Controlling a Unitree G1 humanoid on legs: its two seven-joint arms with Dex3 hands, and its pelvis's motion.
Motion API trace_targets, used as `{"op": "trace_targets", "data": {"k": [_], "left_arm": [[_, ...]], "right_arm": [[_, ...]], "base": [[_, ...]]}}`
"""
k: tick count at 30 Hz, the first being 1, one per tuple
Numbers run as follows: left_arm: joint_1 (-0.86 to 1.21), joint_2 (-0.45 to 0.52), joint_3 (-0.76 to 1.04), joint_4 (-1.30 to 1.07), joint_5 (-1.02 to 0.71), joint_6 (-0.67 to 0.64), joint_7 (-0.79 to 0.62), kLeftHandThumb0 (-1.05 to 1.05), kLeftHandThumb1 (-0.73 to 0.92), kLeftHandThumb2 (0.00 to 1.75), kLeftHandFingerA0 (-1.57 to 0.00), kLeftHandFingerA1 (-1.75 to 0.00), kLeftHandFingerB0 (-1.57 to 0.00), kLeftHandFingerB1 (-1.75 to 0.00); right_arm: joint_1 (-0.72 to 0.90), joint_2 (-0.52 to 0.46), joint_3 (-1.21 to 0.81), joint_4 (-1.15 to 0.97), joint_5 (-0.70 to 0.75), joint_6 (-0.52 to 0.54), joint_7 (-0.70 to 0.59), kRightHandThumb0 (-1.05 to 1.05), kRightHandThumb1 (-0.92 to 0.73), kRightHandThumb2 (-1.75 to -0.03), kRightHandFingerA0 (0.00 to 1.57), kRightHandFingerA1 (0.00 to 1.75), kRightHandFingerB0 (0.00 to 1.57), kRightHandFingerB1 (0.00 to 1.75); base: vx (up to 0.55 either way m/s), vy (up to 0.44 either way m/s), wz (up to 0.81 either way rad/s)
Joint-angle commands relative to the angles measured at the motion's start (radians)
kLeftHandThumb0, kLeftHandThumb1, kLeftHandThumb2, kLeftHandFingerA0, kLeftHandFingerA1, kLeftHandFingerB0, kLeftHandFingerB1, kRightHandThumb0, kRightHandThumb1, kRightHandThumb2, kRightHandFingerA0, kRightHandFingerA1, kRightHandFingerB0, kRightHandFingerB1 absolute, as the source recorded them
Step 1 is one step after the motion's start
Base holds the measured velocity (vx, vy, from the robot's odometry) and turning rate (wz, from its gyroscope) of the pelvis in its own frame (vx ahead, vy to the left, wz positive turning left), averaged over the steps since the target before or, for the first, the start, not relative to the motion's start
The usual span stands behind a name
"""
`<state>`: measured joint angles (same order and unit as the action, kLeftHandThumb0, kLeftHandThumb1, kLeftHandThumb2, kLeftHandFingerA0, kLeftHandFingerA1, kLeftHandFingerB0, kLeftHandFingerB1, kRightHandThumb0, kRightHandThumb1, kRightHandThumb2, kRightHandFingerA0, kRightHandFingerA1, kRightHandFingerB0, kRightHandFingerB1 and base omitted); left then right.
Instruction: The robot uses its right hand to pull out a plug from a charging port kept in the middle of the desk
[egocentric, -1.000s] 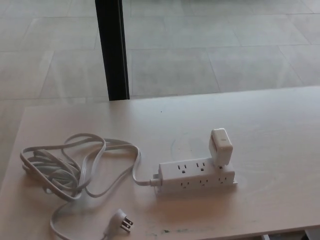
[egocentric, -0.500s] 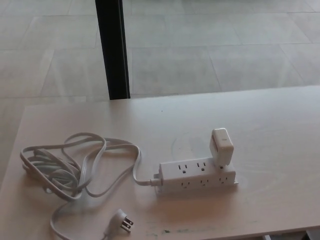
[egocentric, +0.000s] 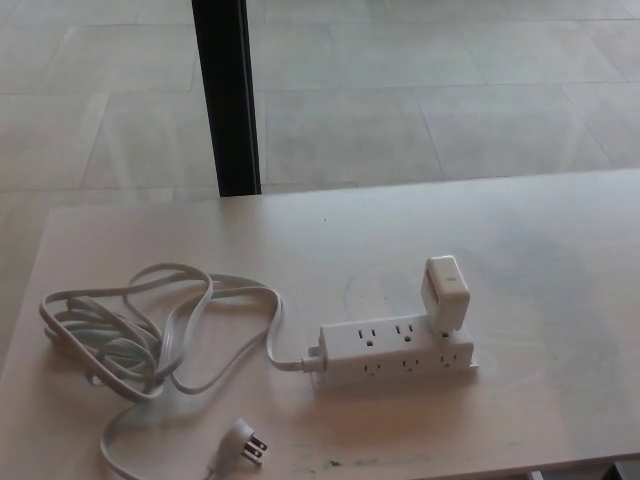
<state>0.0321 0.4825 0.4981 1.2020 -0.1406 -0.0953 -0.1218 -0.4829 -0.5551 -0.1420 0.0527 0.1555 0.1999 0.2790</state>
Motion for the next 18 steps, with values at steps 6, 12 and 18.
{"op": "trace_targets", "data": {"k": [6,12,18], "left_arm": [[-0.004,0.026,-0.010,0.016,-0.012,-0.055,-0.012,-0.88,0.92,0.78,-0.76,-0.55,-0.56,-0.43],[-0.007,0.029,-0.018,0.020,-0.009,-0.055,-0.006,-0.89,0.92,0.79,-0.73,-0.53,-0.53,-0.42],[-0.017,0.034,-0.011,0.019,-0.017,-0.037,-0.007,-0.89,0.92,0.77,-0.77,-0.56,-0.55,-0.43]], "right_arm": [[-0.116,-0.006,0.308,0.025,-0.195,0.097,0.074,-0.71,-0.56,-0.58,0.94,0.92,0.29,0.31],[-0.198,-0.055,0.477,0.113,-0.369,0.042,0.093,-0.69,-0.60,-0.59,0.84,1.10,0.28,0.31],[-0.289,-0.074,0.550,0.212,-0.433,-0.018,0.109,-0.73,-0.47,-0.85,0.85,1.00,0.22,0.44]], "base": [[0.00,0.000,0.00],[0.00,0.000,0.00],[0.00,0.000,0.00]]}}
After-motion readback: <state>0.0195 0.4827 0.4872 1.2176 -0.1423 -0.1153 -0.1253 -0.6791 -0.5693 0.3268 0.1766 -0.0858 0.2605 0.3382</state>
